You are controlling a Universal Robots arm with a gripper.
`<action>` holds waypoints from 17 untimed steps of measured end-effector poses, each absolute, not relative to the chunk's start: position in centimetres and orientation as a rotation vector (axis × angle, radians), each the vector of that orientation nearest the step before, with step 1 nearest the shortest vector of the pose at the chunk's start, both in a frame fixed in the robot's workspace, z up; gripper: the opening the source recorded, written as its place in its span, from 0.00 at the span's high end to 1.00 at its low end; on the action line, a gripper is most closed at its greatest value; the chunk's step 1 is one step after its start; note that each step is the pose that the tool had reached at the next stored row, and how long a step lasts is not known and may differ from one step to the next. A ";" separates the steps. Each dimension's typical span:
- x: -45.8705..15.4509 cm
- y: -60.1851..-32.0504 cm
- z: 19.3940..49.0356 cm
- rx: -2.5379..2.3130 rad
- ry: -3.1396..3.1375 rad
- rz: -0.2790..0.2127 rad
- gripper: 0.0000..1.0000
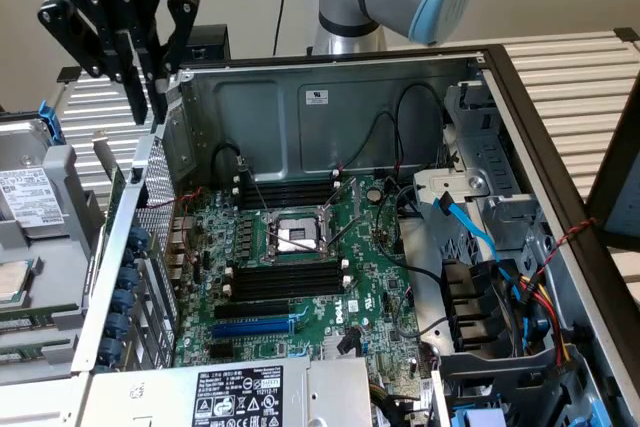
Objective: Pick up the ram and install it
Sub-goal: 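Reach for the ram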
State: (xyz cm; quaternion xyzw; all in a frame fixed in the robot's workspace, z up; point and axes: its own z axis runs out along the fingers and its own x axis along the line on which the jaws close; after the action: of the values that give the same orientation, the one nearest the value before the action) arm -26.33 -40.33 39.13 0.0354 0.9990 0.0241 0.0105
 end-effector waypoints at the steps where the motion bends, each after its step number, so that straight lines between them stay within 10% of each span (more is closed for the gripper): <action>1: -26.8 -40.3 39.1 0.110 3.118 0.075 0.73; 17: -34.0 -40.6 38.9 0.110 3.118 0.075 0.73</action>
State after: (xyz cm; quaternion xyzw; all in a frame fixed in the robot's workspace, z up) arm -34.04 -40.60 38.89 0.0354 0.9990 0.0241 0.0105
